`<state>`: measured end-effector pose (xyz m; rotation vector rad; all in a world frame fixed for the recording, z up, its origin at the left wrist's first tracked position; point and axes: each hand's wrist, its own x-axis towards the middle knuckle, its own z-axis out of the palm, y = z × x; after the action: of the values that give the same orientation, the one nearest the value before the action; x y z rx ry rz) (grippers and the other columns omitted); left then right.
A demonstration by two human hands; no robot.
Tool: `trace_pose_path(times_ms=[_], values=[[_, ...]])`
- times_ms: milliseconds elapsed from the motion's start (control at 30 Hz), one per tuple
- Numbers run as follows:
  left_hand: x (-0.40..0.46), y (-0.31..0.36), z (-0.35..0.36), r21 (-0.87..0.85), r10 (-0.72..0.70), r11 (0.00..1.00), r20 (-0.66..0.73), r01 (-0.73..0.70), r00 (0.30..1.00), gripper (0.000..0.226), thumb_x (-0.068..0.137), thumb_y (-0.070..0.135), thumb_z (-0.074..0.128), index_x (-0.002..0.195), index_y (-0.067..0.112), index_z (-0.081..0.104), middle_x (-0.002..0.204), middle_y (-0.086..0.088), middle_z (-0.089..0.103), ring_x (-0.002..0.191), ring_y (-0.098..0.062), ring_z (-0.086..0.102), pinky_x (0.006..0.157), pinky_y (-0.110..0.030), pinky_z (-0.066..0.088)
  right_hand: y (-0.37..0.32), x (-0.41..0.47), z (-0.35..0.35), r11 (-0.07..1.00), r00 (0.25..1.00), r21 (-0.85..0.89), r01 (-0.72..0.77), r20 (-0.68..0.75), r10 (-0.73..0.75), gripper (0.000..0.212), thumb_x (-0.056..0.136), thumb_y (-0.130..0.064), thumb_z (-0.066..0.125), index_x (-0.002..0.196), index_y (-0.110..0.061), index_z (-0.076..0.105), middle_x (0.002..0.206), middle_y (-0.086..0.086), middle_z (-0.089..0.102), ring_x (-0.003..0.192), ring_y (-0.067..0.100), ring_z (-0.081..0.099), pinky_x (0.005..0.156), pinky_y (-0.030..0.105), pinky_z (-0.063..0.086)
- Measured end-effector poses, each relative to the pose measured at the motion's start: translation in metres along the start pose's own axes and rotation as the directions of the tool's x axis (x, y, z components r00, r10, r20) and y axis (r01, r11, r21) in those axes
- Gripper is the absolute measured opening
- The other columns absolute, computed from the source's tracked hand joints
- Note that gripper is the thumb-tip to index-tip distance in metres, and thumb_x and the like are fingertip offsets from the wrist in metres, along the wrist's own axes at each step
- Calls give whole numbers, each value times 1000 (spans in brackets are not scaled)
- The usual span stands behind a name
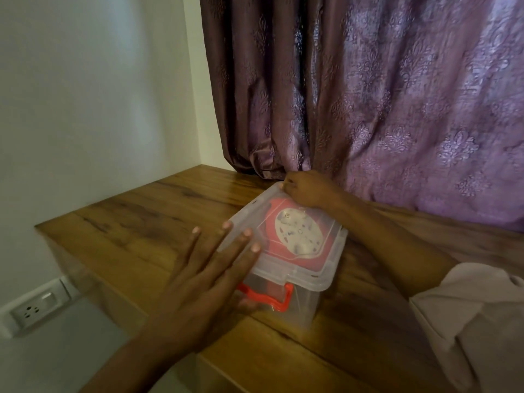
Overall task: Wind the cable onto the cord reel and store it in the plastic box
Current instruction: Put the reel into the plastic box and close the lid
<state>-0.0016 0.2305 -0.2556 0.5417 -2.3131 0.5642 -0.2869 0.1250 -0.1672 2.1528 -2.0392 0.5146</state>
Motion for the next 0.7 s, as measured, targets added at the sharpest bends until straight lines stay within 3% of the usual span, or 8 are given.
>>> trace_pose_path(times_ms=[67, 167, 333, 433, 533, 700], values=[[5, -4, 0, -30, 146, 989, -23, -146, 989, 67, 99, 45, 49, 153, 12, 24, 160, -7, 26, 148, -26, 26, 121, -49, 20, -1, -1, 0, 1000, 1000, 2, 9, -7, -9, 36, 94, -43, 39, 108, -16, 58, 114, 18, 62, 102, 35, 57, 83, 40, 47], [6, -10, -2, -86, 192, 976, -69, -198, 979, 55, 101, 27, 50, 151, 14, 30, 155, -5, 34, 144, -21, 35, 121, -38, 25, -2, -2, -1, 1000, 1000, 0, 15, -10, -15, 34, 94, -40, 40, 106, -15, 59, 113, 18, 62, 101, 35, 57, 82, 40, 47], [24, 7, 1, -181, 1, 983, -146, -27, 989, 33, 103, 32, 39, 128, 15, 52, 126, -8, 65, 118, -21, 56, 99, -40, 49, -5, -4, -3, 1000, 1000, 12, 16, -4, -16, 32, 95, -38, 40, 106, -15, 60, 115, 16, 63, 103, 34, 57, 84, 39, 47], [27, 21, 9, -208, -107, 976, -184, 67, 977, 37, 104, 40, 29, 120, 17, 52, 120, -2, 55, 110, -20, 53, 90, -40, 46, -5, -5, -4, 1000, 1000, 11, 11, -5, -11, 33, 96, -37, 40, 107, -14, 60, 116, 17, 62, 104, 35, 56, 85, 40, 46], [34, 22, 15, -137, -92, 989, -240, 60, 966, 44, 104, 47, 21, 111, 16, 51, 114, -4, 50, 101, -22, 51, 82, -38, 45, -6, -5, -3, 1000, 1000, 6, 11, 0, -11, 35, 96, -39, 39, 109, -14, 60, 116, 18, 61, 105, 35, 56, 86, 41, 46], [50, 24, 21, -132, -119, 988, -313, 81, 942, 38, 103, 42, 19, 94, 18, 47, 86, -11, 63, 83, -19, 47, 70, -37, 43, -5, -3, -3, 1000, 1000, -3, -8, 23, 8, 35, 95, -41, 39, 110, -17, 60, 115, 17, 61, 104, 34, 56, 86, 41, 47]])
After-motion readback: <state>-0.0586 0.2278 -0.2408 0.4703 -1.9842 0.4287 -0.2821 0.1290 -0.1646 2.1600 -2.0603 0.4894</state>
